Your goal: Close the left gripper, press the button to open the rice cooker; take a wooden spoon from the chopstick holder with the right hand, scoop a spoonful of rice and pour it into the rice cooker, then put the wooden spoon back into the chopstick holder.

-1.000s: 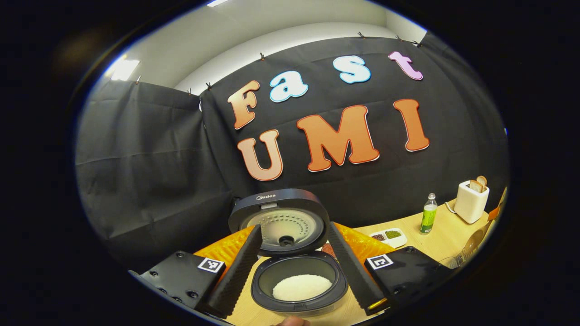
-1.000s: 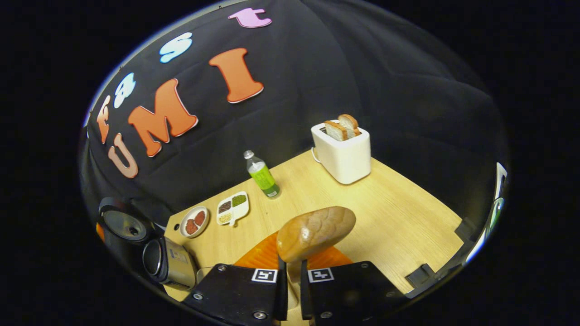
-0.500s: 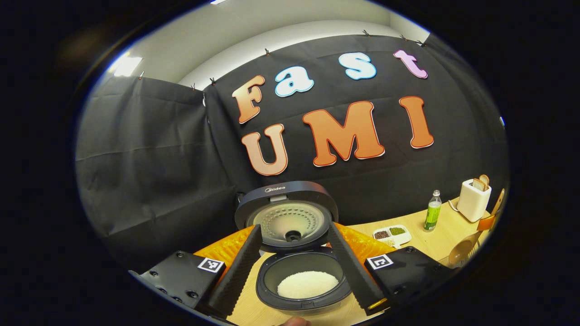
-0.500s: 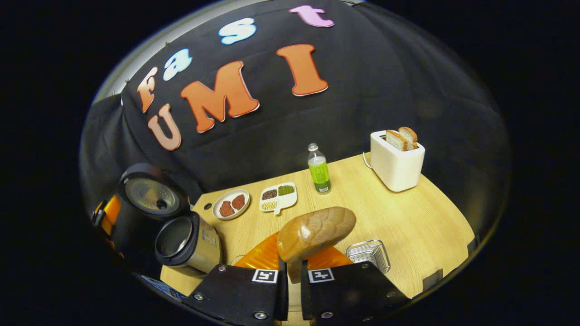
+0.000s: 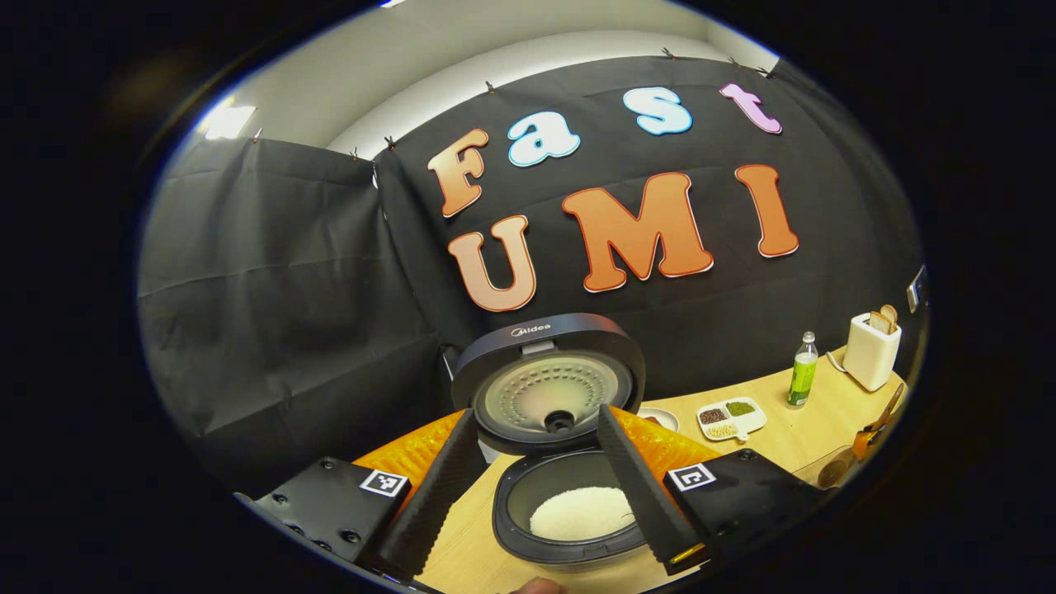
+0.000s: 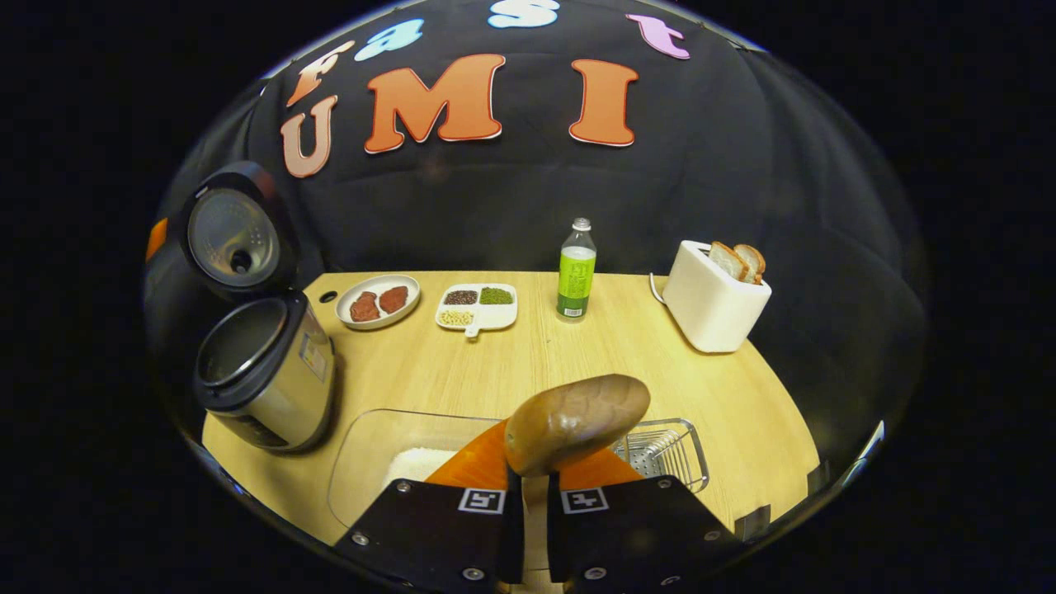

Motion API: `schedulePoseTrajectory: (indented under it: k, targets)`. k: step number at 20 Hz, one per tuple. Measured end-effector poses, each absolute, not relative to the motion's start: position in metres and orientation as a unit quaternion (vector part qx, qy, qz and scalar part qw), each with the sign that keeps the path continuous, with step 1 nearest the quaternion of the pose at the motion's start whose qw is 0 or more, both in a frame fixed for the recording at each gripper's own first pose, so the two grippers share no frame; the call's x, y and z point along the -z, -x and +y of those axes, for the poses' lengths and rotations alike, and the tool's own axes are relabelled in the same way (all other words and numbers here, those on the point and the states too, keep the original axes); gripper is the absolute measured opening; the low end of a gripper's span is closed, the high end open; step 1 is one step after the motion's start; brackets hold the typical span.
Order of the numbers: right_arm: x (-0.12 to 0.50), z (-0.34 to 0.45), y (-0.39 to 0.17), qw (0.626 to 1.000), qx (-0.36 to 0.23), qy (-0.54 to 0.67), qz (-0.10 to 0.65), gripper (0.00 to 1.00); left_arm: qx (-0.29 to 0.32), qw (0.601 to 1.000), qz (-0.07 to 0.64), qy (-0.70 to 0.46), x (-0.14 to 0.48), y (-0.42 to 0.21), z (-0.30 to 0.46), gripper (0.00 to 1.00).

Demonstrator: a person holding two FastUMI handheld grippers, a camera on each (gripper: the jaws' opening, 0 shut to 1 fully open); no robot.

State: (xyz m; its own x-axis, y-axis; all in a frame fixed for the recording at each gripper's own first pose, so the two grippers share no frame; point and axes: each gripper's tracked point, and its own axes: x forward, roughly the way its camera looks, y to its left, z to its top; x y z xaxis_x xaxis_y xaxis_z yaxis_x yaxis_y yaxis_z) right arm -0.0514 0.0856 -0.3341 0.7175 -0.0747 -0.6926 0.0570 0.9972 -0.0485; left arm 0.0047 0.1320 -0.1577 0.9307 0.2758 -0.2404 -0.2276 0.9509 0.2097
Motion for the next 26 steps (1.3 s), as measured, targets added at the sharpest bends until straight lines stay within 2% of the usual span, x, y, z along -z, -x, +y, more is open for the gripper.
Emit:
schedulePoseTrajectory:
  k: [3,6,9,13,22,26]
  targets:
    - [0.355,0.085,0.061,0.92,0.065,0.032,0.386,0.09,-0.12,0.978,0.143,-0.093,0.164,-0.013,0.137,0.99]
    - [0.358,0.097,0.058,0.927,0.054,0.098,0.358,0.08,-0.108,0.978,0.146,-0.099,0.168,-0.021,0.136,0.99]
    - [0.371,0.113,0.066,0.923,0.048,0.122,0.361,0.07,-0.088,0.979,0.153,-0.104,0.173,-0.027,0.127,0.99]
    - [0.376,0.115,0.066,0.924,0.061,0.062,0.372,0.06,-0.065,0.981,0.146,-0.109,0.17,-0.029,0.119,0.99]
    - [0.376,0.147,0.078,0.914,0.021,-0.085,0.397,0.06,-0.063,0.98,0.156,-0.103,0.177,-0.025,0.128,1.0]
    - [0.377,0.159,0.078,0.898,0.035,-0.164,0.408,0.07,-0.058,0.979,0.158,-0.115,0.176,-0.023,0.136,1.0]
